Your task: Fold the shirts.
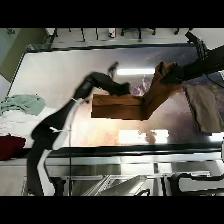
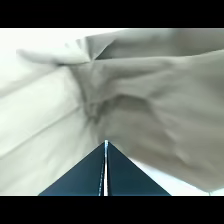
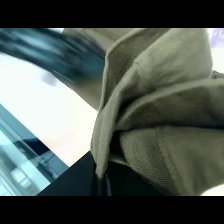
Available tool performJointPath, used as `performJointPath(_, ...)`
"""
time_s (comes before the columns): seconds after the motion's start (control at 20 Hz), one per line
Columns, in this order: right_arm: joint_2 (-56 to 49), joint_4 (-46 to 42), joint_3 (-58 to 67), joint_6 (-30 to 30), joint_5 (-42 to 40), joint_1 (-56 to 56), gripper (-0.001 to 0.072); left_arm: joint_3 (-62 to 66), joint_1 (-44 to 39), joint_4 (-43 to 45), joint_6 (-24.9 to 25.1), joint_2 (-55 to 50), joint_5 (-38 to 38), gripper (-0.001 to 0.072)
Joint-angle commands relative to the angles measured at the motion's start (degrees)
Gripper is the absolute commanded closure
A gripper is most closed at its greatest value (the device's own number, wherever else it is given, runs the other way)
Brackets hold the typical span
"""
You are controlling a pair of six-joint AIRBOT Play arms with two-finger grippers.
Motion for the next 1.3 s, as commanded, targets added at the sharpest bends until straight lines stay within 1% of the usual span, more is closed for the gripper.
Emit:
performJointPath(0.0, -0.22, 0.87, 0.04, 2.91, 2.97, 3.21, 0.069, -0.11, 13.84, -1.25, 0.98, 16.04, 15.02, 0.0691)
performJointPath(0.1, -0.5, 1.4, 0.02, 5.33, 9.16, 9.09, 0.069, -0.11, 22.53, -1.05, 0.98, 26.4, 15.34, 0.0691)
performJointPath(0.2, -2.29, 1.25, 0.02, 7.04, 18.75, 17.9, 0.0689, -0.11, 30.97, -1.05, 1.07, 35.71, 15.32, 0.0691)
performJointPath(0.3, -7.61, 1.01, 0.02, 9.51, 29.77, 28.63, 0.0689, -0.13, 38.32, -1.05, 2.95, 43.21, 16.04, 0.0691)
performJointPath(0.35, -11.37, 0.59, 0.02, 9.51, 35.39, 33.88, 0.0689, -0.13, 41.13, -1.01, 3.72, 45.88, 16.57, 0.0691)
performJointPath(0.4, -16.28, 0.37, 0.04, 9.73, 41.27, 39.34, 0.064, -0.15, 43.69, -1.03, 4.04, 48.22, 17.27, 0.0691)
performJointPath(0.45, -20.92, 0.39, 0.04, 10.34, 46.71, 43.8, 0.0351, -0.98, 45.35, -1.09, 4.68, 50.38, 17.27, 0.0691)
performJointPath(0.5, -25.16, 0.42, 0.11, 10.4, 50.62, 47.41, 0.0102, -3.17, 46.8, -1.07, 5.51, 52.78, 16.48, 0.0691)
performJointPath(0.55, -27.69, 0.39, 0.15, 11.63, 51.74, 49.03, 0.0154, -5.53, 47.6, -1.05, 6.19, 54.75, 15.61, 0.0691)
performJointPath(0.6, -28.72, 0.33, 0.15, 12.35, 50.99, 48.92, 0.0212, -8.31, 48.17, -1.05, 7.04, 56.54, 14.62, 0.0691)
performJointPath(0.7, -26.77, -0.72, 0.17, 13.99, 45.92, 44.59, 0.0212, -13.51, 48.89, -1.05, 8.87, 59.47, 12.79, 0.0691)
performJointPath(0.85, -18.93, -1.46, 0.17, 14.08, 35.45, 32.15, 0.021, -19.65, 49.0, -1.09, 10.12, 61.88, 10.21, 0.0691)
performJointPath(0.9, -16.37, -3.13, 0.15, 15.28, 31.98, 27.71, 0.0201, -21.05, 48.98, -1.09, 10.14, 62.07, 9.86, 0.0691)
performJointPath(0.95, -14.01, -6.32, 0.15, 17.25, 28.39, 23.06, 0.0112, -21.81, 48.98, -1.11, 10.16, 61.99, 9.86, 0.0691)
performJointPath(1.0, -12.52, -10.03, 0.15, 19.78, 25.27, 19.19, 0.0006, -22.47, 48.98, -1.16, 10.16, 61.7, 9.86, 0.0691)
performJointPath(1.1, -12.11, -15.32, -0.28, 22.62, 17.81, 12.7, 0.0006, -22.6, 48.98, -1.27, 10.14, 60.59, 9.94, 0.0691)
performJointPath(1.15, -12.28, -15.78, -1.81, 22.91, 16.13, 10.67, 0.0006, -22.6, 48.98, -1.25, 10.14, 60.15, 9.99, 0.0691)
performJointPath(1.25, -13.16, -15.5, -6.45, 22.27, 16.15, 8.55, 0.0006, -22.6, 48.98, -1.33, 10.1, 59.36, 10.16, 0.0691)
